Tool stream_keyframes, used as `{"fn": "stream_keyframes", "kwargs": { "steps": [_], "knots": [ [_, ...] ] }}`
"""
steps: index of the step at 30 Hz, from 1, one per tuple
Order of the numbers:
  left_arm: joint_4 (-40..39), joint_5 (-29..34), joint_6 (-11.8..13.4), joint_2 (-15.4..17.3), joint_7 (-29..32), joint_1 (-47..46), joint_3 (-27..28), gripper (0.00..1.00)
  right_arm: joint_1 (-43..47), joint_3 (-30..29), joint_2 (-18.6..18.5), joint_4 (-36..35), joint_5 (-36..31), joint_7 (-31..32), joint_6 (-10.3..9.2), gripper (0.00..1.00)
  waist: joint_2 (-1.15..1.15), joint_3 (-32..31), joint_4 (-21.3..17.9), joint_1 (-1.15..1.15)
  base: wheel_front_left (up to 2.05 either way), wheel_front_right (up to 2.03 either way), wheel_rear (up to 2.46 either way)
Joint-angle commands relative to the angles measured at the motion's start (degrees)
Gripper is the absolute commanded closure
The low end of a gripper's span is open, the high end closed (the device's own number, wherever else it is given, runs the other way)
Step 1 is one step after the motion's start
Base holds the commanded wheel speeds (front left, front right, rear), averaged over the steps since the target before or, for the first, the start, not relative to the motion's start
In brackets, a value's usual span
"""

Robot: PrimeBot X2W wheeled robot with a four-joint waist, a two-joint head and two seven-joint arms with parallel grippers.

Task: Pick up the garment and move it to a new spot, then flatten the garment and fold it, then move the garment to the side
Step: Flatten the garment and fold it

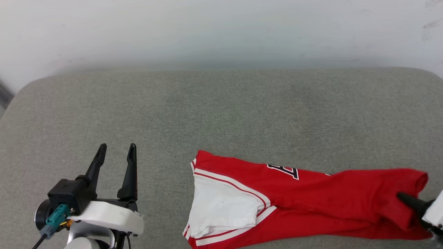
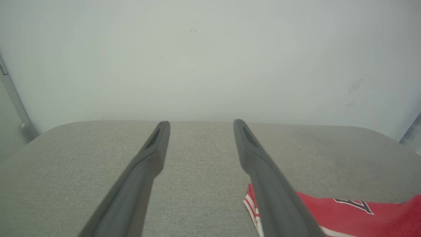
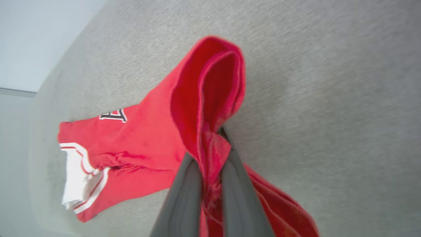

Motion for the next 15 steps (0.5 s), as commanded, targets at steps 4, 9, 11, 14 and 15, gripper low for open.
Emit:
{"fn": "stream_keyframes", "kwargs": {
  "steps": [4, 9, 11, 14, 15],
  "knots": [
    [0.11, -0.01, -0.15, -0.14, 0.21, 0.03, -0.41, 0.0, -2.66, -3.27, 5.18, 1.5, 11.5, 8.43, -0.01, 1.0, 0.0, -0.2, 0.51, 0.0, 0.0, 0.0, 0.0],
    [-0.03, -0.05, -0.15, -0.16, 0.59, -0.64, -0.77, 0.0, -3.8, -2.88, 6.99, 5.39, 23.51, 14.08, -0.01, 1.0, 0.0, -0.15, 2.16, 0.0, 0.0, 0.0, 0.0],
    [-0.03, 0.11, -0.21, -0.39, 0.64, -1.06, -1.1, 0.0, -3.91, -0.39, 6.98, 8.41, 29.21, 13.93, -0.01, 1.0, 0.0, -0.11, 3.13, 0.0, 0.0, 0.0, 0.0],
    [-0.04, 0.16, -0.56, -0.6, 0.66, -1.53, -1.48, 0.0, -4.34, 5.13, 6.87, 11.68, 36.28, 11.38, -0.01, 1.0, 0.0, 0.2, 4.53, 0.0, 0.0, 0.0, 0.0],
    [0.06, 0.11, -0.67, -0.66, 0.68, -1.69, -1.59, 0.0, -4.44, 7.2, 6.87, 12.43, 38.03, 10.34, -0.01, 1.0, 0.0, 0.32, 4.99, 0.0, 0.0, 0.0, 0.0]
  ]
}}
